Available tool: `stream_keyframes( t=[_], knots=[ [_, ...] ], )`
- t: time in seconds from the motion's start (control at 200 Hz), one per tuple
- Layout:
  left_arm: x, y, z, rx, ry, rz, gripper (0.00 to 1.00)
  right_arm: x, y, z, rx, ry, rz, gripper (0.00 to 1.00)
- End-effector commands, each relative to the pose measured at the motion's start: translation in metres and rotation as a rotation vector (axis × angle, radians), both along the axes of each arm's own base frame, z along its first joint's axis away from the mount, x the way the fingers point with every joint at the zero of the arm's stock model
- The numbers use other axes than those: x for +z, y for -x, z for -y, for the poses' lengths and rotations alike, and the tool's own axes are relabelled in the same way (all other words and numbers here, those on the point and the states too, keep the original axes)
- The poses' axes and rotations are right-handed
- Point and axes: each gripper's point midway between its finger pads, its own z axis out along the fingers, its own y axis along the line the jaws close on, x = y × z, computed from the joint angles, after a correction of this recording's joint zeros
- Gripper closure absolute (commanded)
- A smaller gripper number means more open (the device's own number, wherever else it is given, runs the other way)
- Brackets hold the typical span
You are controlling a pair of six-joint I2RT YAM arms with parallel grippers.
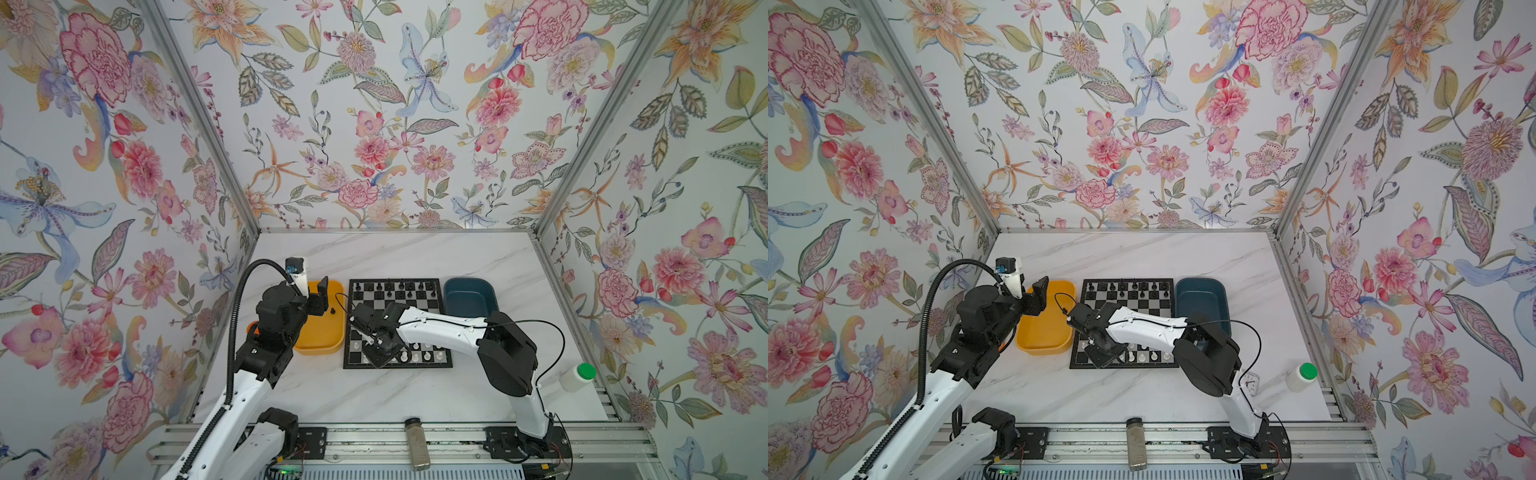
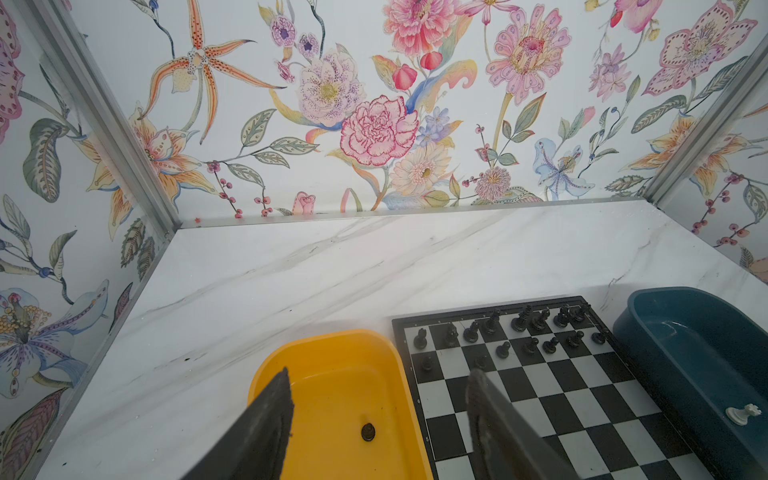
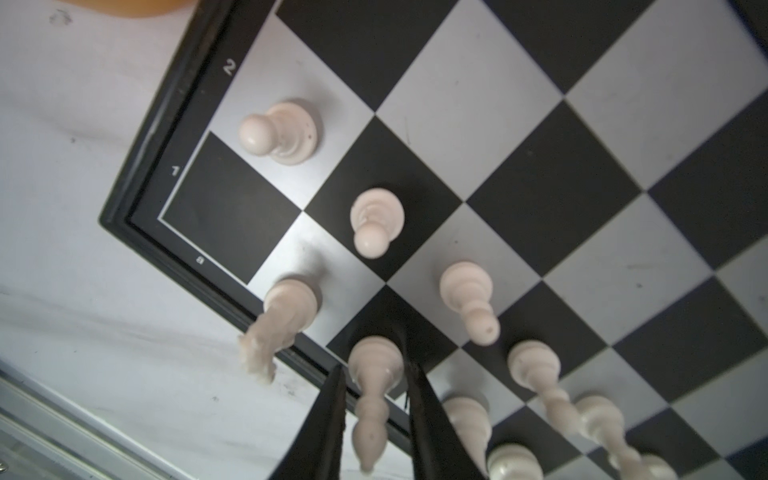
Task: Set up the chess pieces on the board
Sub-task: 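Lower the white piece onto its empty nearest-rank square with the right gripper, then open the right gripper to release the piece and raise it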
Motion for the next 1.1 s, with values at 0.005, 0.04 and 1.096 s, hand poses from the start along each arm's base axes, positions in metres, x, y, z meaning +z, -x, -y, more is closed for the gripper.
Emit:
stream_keyframes(
  t=[0.005, 0.04, 1.096],
  knots=[
    [-0.002, 0.002, 0.000, 0.005, -0.003, 0.004, 0.32, 0.024, -0.003, -0.001, -0.005, -0.042, 0.014, 0.71],
    [-0.002, 0.002, 0.000, 0.004, -0.003, 0.004, 0.32, 0.025, -0.003, -0.001, -0.006, -0.044, 0.016, 0.71],
    [-0.013, -0.004, -0.006, 0.045, -0.039, -0.042, 0.32, 0.102, -0.030, 0.033, -0.092, -0.148, 0.135, 0.68]
  ],
)
